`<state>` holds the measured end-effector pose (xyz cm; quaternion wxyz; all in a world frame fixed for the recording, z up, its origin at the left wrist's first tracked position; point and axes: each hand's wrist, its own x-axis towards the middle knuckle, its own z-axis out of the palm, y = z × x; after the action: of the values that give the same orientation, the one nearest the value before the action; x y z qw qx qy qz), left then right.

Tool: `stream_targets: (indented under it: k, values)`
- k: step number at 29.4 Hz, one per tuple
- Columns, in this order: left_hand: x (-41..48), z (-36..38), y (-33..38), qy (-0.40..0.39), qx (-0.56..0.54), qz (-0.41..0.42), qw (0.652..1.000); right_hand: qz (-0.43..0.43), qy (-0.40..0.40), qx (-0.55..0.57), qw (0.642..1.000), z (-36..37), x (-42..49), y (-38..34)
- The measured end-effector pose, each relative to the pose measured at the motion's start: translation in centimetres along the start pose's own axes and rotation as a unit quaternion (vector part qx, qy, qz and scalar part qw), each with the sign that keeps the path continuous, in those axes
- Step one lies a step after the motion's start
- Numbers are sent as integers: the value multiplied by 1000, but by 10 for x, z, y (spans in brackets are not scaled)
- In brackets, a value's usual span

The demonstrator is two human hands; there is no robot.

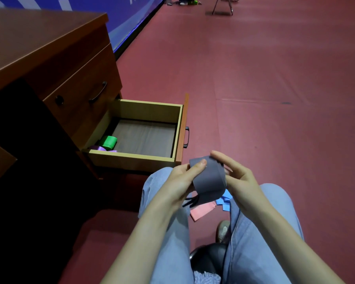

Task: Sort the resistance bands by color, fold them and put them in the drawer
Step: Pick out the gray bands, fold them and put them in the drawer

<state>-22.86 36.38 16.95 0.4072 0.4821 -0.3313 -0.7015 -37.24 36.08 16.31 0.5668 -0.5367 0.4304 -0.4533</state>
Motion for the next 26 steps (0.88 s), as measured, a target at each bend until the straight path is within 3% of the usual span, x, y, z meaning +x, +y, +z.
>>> stream_targets:
  k: [2, 5, 7, 12, 15, 21, 26]
  values:
    - [0, 2, -1, 24, 32, 37, 999, 59, 3, 59, 997, 1, -2, 3]
    - [-1, 2, 2, 54, 37, 75, 995, 146, -29, -49, 988, 6, -7, 2]
    - [-2, 2, 3, 76, 40, 86, 993, 162, 2, -63, 985, 12, -6, 4]
    - [1, -1, 0, 128, 135, 170, 968, 203, 90, 57, 973, 30, -6, 11]
    - [5, -3, 2, 135, 195, 203, 950, 206, 71, 147, 965, 38, -7, 12]
    - [6, 6, 2, 111, 60, 123, 984, 156, 53, 73, 984, 50, -3, 8]
    - [8, 1, 2, 117, 131, 175, 969, 139, 35, 67, 987, 42, -3, 7]
